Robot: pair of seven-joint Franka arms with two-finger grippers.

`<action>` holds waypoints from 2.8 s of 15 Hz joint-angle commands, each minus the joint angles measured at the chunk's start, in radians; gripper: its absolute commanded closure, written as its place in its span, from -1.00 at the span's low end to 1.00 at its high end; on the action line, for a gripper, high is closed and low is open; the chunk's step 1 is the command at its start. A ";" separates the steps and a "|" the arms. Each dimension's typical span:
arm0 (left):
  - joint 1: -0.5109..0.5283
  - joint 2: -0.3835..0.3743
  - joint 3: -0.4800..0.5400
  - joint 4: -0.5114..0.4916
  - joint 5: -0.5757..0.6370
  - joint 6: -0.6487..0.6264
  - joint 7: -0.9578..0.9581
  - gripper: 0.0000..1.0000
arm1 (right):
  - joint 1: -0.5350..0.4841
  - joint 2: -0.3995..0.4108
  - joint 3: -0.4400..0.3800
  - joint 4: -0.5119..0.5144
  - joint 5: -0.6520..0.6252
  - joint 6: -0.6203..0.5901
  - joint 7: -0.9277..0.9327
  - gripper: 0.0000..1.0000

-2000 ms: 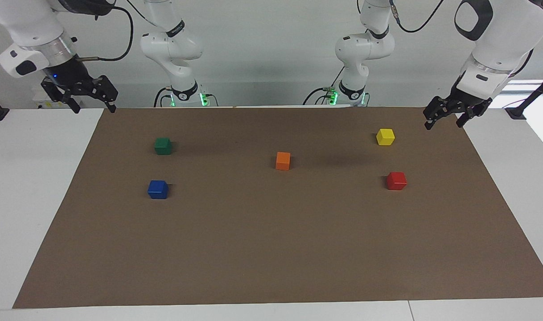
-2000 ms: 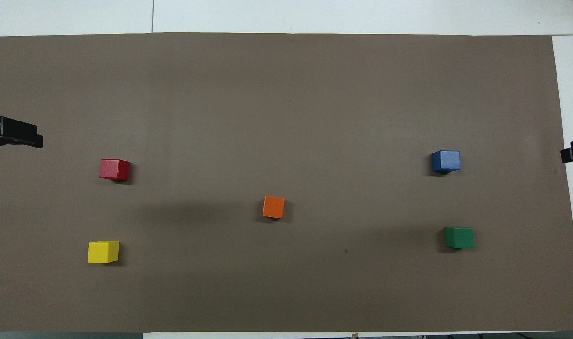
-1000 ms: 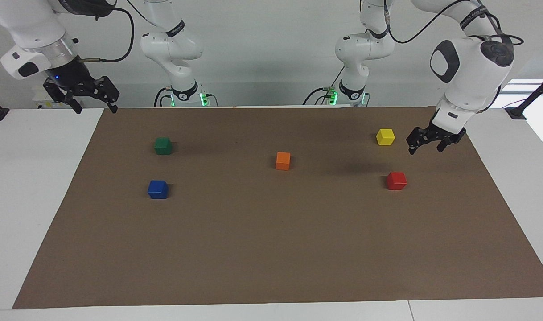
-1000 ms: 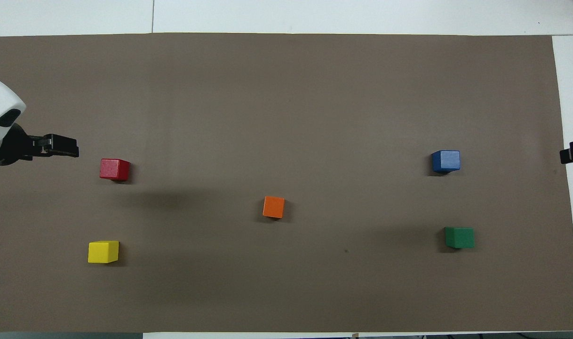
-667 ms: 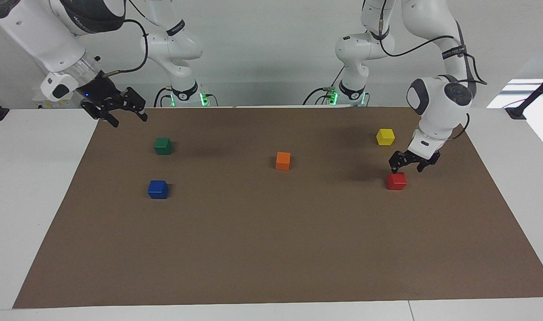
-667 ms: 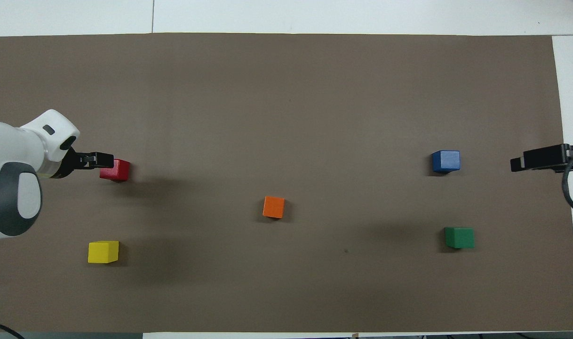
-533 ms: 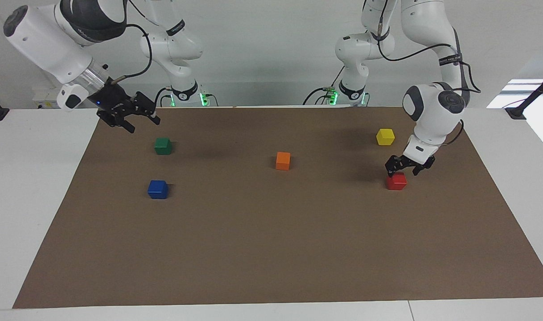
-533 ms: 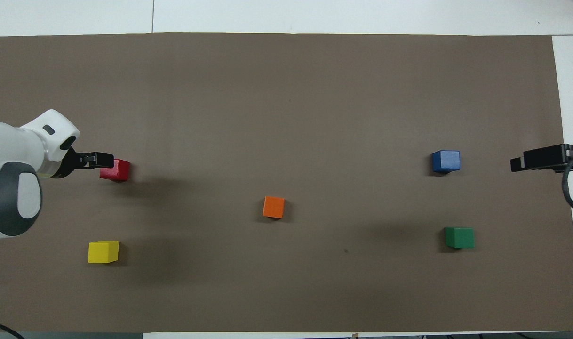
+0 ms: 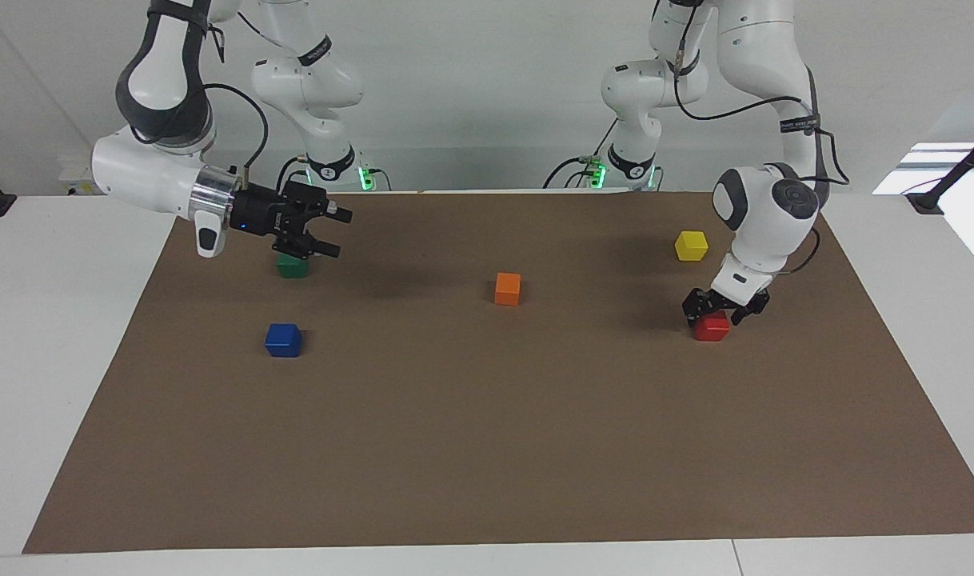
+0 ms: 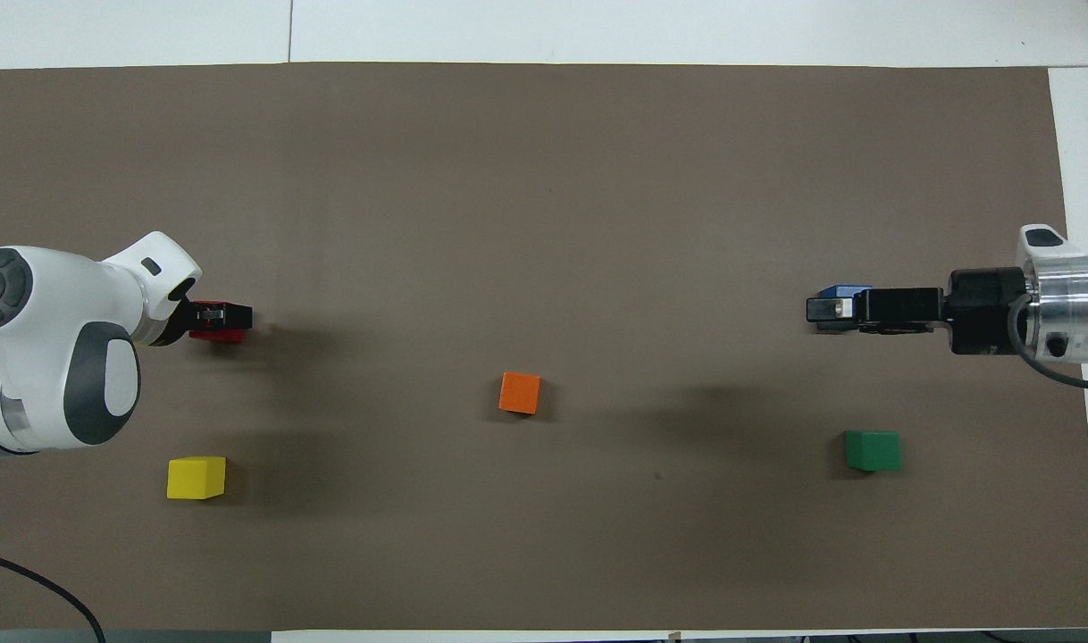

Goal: Transfer red block to right arm and stack on blue block
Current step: 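Lift the red cube with the left gripper while the right gripper approaches, then grasp the red cube with the right gripper while the left gripper releases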

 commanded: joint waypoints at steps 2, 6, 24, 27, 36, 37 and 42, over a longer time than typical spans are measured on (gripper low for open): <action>-0.013 0.012 0.012 0.003 -0.014 0.001 0.014 1.00 | -0.002 0.048 0.001 -0.076 0.193 -0.146 -0.177 -1.00; -0.045 0.003 0.005 0.234 -0.046 -0.366 -0.264 1.00 | 0.073 0.187 0.003 -0.124 0.458 -0.393 -0.310 -1.00; -0.109 -0.344 -0.290 0.400 -0.597 -0.637 -1.992 1.00 | 0.541 0.531 0.003 -0.116 1.165 -0.838 -0.484 -1.00; -0.153 -0.363 -0.294 0.333 -0.603 -0.500 -2.028 1.00 | 0.565 0.538 0.010 -0.090 1.193 -0.826 -0.499 -1.00; -0.254 -0.431 -0.296 0.199 -0.642 -0.430 -2.022 1.00 | 0.623 0.553 0.032 -0.046 1.264 -0.728 -0.518 -1.00; -0.257 -0.436 -0.296 0.184 -0.642 -0.427 -2.017 1.00 | 0.622 0.553 0.047 -0.044 1.271 -0.728 -0.518 -1.00; -0.257 -0.442 -0.296 0.156 -0.642 -0.435 -1.994 1.00 | 0.628 0.558 0.059 -0.050 1.307 -0.720 -0.518 -0.21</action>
